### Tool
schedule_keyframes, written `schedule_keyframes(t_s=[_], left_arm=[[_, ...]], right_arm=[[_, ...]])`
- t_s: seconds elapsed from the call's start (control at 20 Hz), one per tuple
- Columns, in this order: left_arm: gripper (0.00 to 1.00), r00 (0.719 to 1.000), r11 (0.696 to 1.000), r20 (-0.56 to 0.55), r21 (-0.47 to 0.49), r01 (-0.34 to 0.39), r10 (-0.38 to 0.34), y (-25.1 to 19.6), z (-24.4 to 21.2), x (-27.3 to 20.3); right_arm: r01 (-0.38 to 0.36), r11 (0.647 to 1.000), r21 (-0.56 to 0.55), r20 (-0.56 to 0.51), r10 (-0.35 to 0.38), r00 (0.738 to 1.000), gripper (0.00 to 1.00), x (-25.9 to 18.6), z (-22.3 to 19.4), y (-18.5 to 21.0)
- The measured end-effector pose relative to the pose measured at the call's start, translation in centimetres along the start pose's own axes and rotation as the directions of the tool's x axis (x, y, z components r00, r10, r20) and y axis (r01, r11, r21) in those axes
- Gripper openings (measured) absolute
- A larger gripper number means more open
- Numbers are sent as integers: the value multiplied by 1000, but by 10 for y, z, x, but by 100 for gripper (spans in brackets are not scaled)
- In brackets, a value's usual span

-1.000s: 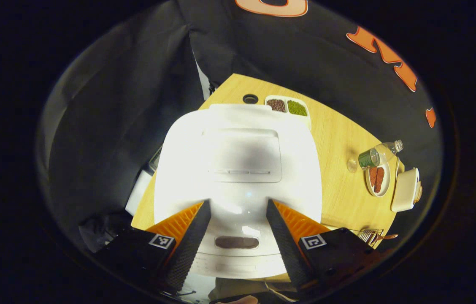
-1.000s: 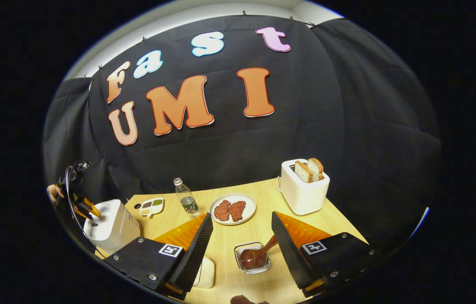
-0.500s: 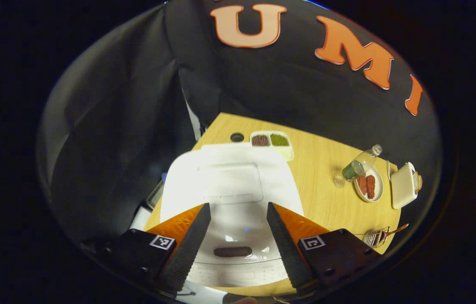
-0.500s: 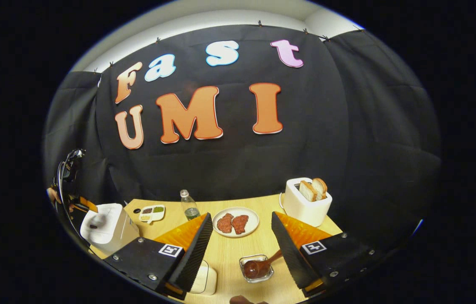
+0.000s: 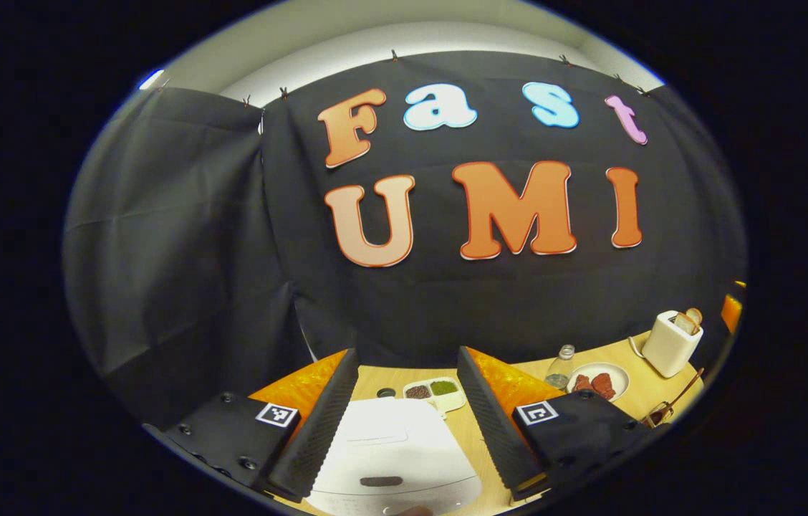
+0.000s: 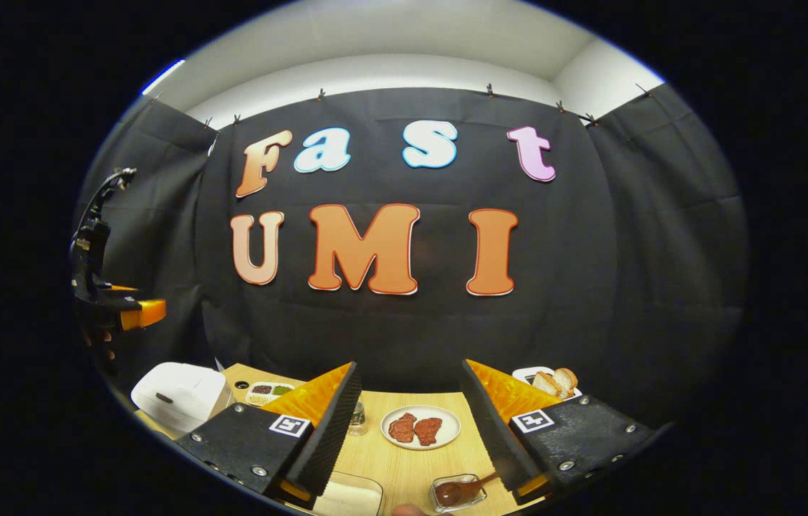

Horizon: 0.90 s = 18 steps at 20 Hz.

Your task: Close the left gripper, press the button to open the rice cooker; take a wooden spoon from the chopstick holder with the right hand, scoop a spoonful of rice and pour it into the rice cooker, then put the wooden spoon back into the chopstick holder.

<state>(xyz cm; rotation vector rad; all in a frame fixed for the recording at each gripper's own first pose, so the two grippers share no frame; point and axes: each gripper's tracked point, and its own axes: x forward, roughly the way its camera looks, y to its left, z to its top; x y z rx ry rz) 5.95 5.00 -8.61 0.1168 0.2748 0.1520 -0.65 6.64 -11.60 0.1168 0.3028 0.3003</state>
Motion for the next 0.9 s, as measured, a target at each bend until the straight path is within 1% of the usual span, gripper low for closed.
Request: schedule_keyframes(t_s=[0.15, 0.2, 0.25, 0.35, 0.45, 0.55, 0.6, 0.65, 0.7, 0.9], left_arm=[[95, 997, 999, 65, -23, 30, -29, -8, 13, -21], [93, 996, 999, 87, -27, 34, -31, -9, 19, -25], [95, 994, 999, 106, -29, 43, -40, -10, 23, -29], [95, 990, 999, 136, -25, 47, -43, -10, 31, -36], [95, 987, 999, 158, -12, 39, -37, -7, 39, -41], [97, 981, 998, 187, -8, 55, -53, -11, 44, -46], [95, 976, 998, 210, -10, 62, -59, -13, 48, -48], [97, 972, 998, 224, -7, 69, -66, -16, 50, -50], [93, 970, 998, 232, -6, 70, -66, -17, 51, -53], [93, 968, 996, 236, -14, 85, -80, -23, 51, -54]], right_arm=[[-46, 999, 12, 2, 46, 999, 87, 1, 4, 21], [-55, 998, 17, 2, 55, 998, 87, 0, 5, 25], [-66, 998, 21, 5, 66, 998, 87, 1, 7, 28], [-80, 997, 19, 9, 80, 997, 87, 1, 8, 32], [-82, 997, 9, 19, 82, 996, 87, 0, 12, 32], [-82, 996, 15, 23, 82, 996, 87, 1, 14, 32], [-87, 996, 26, 28, 86, 996, 87, -1, 17, 34], [-84, 996, 32, 32, 83, 996, 87, 1, 19, 33], [-83, 996, 30, 37, 82, 996, 87, 0, 21, 32], [-75, 997, -4, 57, 75, 996, 87, 0, 30, 29]])
